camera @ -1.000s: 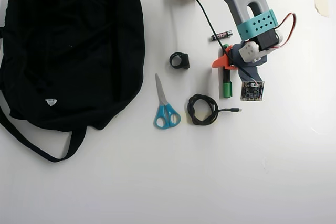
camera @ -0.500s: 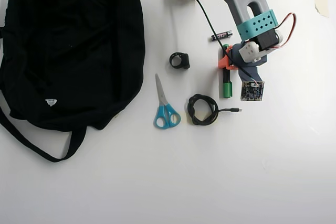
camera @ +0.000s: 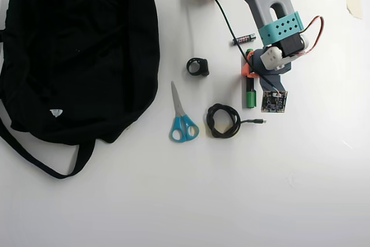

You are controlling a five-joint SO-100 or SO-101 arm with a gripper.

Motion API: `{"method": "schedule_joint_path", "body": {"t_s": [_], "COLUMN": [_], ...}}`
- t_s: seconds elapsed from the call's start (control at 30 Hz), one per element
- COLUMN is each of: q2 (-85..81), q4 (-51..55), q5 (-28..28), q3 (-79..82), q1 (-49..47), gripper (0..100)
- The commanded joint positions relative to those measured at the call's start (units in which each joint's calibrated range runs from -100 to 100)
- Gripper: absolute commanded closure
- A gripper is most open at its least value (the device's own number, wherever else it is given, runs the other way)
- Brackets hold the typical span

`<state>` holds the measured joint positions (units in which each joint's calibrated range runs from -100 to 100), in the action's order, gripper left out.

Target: Put the green marker into the black bag

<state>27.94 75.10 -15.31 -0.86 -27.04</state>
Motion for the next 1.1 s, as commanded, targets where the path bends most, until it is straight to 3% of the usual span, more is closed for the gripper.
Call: {"method": "schedule_joint_path", "body": {"t_s": [0.0, 0.83, 0.93, 1.07], "q2": [0.03, -0.3, -0.47, -0.63], "q4": [-0.42, -0.33, -0.33, -0.33], "q5": [-0.11, -0.11, -0.11, -0.16], "q3": [-1.2, -1.2, -1.2, -1.2], "q1": [0.04, 0.04, 0.04, 0.04], "gripper": [85, 91, 98, 98]}}
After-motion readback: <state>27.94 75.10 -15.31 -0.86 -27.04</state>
